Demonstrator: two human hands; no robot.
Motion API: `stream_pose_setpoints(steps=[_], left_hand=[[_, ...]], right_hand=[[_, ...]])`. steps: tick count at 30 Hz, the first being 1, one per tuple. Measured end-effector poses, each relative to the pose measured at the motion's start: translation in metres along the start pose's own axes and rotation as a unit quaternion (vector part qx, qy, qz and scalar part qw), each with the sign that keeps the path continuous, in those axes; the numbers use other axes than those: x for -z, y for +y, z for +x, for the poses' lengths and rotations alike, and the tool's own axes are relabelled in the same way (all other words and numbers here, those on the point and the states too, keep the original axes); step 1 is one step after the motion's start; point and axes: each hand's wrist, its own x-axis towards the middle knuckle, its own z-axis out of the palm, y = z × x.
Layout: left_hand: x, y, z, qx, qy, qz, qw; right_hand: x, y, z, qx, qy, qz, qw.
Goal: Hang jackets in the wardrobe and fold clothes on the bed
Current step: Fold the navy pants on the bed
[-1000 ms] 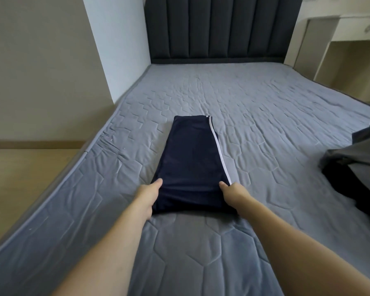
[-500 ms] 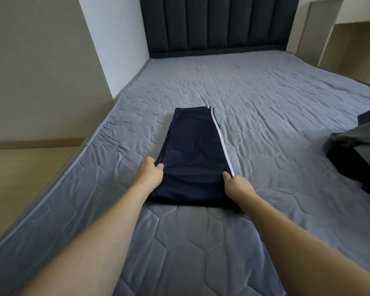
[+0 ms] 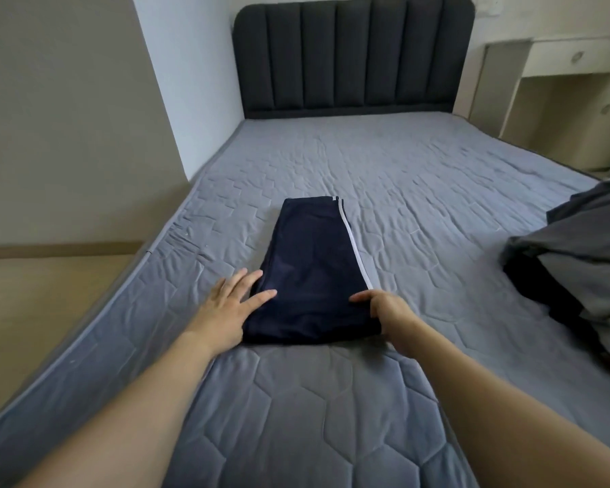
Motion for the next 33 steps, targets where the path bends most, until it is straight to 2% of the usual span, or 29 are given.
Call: stream_pose_setpoints(steps=[2, 4, 6, 8, 10, 11, 13, 14, 16, 17, 18, 19, 21, 22, 25, 28, 30, 33], left_hand=[[-0.005, 0.001, -0.001, -0.008, -0.004, -0.056, 0.998], [-0.005, 0.006, -0.003, 0.025, -0.006, -0.191, 0.981], [0.005, 0.013, 0.001, 0.094, 0.022, -0.336, 0.937], [0.022, 0.022, 0.003, 0.172, 0.033, -0.461, 0.87], [0.045, 0.03, 0.001, 0.236, 0.014, -0.528, 0.816], [0.057, 0.032, -0.002, 0.252, 0.008, -0.534, 0.807], [0.082, 0.031, -0.009, 0.239, -0.003, -0.548, 0.802], [0.095, 0.029, -0.013, 0.217, -0.015, -0.578, 0.786], [0.116, 0.024, -0.014, 0.184, -0.068, -0.672, 0.714], [0.12, 0.022, -0.012, 0.18, -0.091, -0.696, 0.69], [0.12, 0.019, -0.008, 0.179, -0.105, -0.697, 0.686], [0.114, 0.016, 0.0, 0.183, -0.106, -0.682, 0.701], [0.094, 0.017, 0.017, 0.202, -0.066, -0.662, 0.719], [0.081, 0.019, 0.025, 0.212, -0.03, -0.672, 0.709], [0.041, 0.029, 0.055, 0.24, 0.063, -0.707, 0.662], [0.032, 0.028, 0.096, 0.283, 0.124, -0.693, 0.651], [0.037, 0.018, 0.127, 0.305, 0.162, -0.661, 0.666], [0.044, -0.003, 0.172, 0.333, 0.174, -0.575, 0.727]], right_hand=[[0.01, 0.001, -0.01, 0.002, -0.031, 0.037, 0.999], [0.016, 0.002, -0.018, 0.049, -0.083, 0.002, 0.995], [0.019, -0.006, -0.028, 0.099, -0.113, -0.069, 0.986], [0.024, -0.021, -0.037, 0.131, -0.133, -0.118, 0.975], [0.035, -0.041, -0.049, 0.168, -0.138, -0.169, 0.961], [0.042, -0.052, -0.055, 0.185, -0.133, -0.197, 0.954], [0.054, -0.072, -0.069, 0.209, -0.109, -0.249, 0.939], [0.058, -0.083, -0.075, 0.215, -0.089, -0.264, 0.936], [0.063, -0.1, -0.082, 0.238, -0.041, -0.259, 0.935], [0.063, -0.105, -0.081, 0.257, -0.02, -0.241, 0.936], [0.062, -0.107, -0.076, 0.273, -0.002, -0.22, 0.937], [0.058, -0.105, -0.067, 0.283, 0.017, -0.21, 0.936], [0.047, -0.09, -0.039, 0.261, 0.077, -0.227, 0.935], [0.041, -0.08, -0.023, 0.234, 0.096, -0.211, 0.944], [0.024, -0.059, 0.025, 0.16, 0.071, -0.023, 0.984], [0.014, -0.069, 0.069, 0.143, 0.119, 0.029, 0.982], [0.011, -0.088, 0.097, 0.15, 0.144, 0.014, 0.978], [0.007, -0.115, 0.138, 0.172, 0.165, -0.037, 0.97]])
